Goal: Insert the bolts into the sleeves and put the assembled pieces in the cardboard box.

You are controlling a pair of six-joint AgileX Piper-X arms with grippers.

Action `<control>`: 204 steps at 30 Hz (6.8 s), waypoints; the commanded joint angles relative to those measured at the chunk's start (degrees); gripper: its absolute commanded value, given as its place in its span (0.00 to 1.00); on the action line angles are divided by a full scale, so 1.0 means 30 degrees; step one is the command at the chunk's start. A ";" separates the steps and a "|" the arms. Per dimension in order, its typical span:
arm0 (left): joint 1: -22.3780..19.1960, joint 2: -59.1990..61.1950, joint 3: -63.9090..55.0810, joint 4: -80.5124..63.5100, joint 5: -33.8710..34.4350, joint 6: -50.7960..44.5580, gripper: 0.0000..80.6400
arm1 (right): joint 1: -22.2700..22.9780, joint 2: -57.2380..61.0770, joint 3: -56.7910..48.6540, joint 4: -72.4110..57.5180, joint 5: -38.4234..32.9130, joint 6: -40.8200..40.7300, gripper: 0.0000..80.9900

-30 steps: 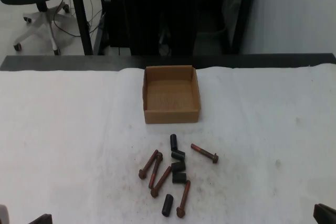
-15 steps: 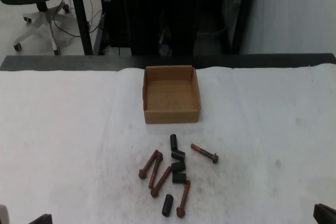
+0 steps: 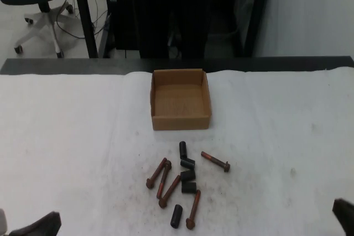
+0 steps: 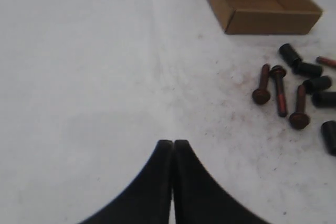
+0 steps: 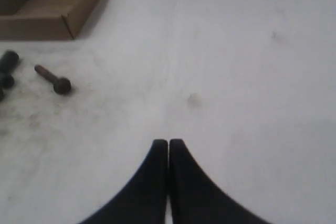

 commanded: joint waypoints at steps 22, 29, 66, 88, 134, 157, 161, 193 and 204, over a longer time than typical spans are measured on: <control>0.0022 0.0000 -0.0195 -0.4029 0.3754 -0.0504 0.00 | 0.0006 -0.0146 -0.0169 -1.1020 -0.1217 0.7139 0.01; 0.0022 0.0000 -0.0195 -1.0994 0.5208 -0.3495 0.00 | 0.0006 -0.0146 -0.0169 -1.3161 -0.4308 1.3918 0.01; -0.2846 2.4316 -1.5298 -0.1308 0.9358 0.1842 0.53 | 0.7213 1.6482 -1.2338 -0.1174 -0.7624 0.1742 0.39; -0.4434 3.2961 -2.2160 0.6207 0.0175 0.3890 0.53 | 0.7032 1.6559 -1.3854 0.2094 -0.5947 0.0404 0.39; -0.7078 3.4932 -2.2160 0.3053 0.1155 -0.1121 0.53 | 0.7082 1.6559 -1.3854 0.2019 -0.5835 0.0404 0.39; -0.7075 3.6294 -2.2160 0.4018 0.1687 -0.0660 0.47 | 0.7078 1.6559 -1.3817 0.2574 -0.5700 0.0404 0.39; -0.7082 3.6715 -2.2160 0.3988 0.1517 -0.0847 0.47 | 0.7078 1.6559 -1.3817 0.2574 -0.5700 0.0404 0.39; -0.7040 3.6683 -2.5448 0.5322 -0.2074 0.2837 0.47 | 0.7078 1.6559 -1.3817 0.2928 -0.5701 0.0404 0.39; -0.7041 3.6683 -2.5716 0.7004 -0.2074 0.2096 0.47 | 0.7078 1.6559 -1.3817 0.3057 -0.5701 0.0404 0.39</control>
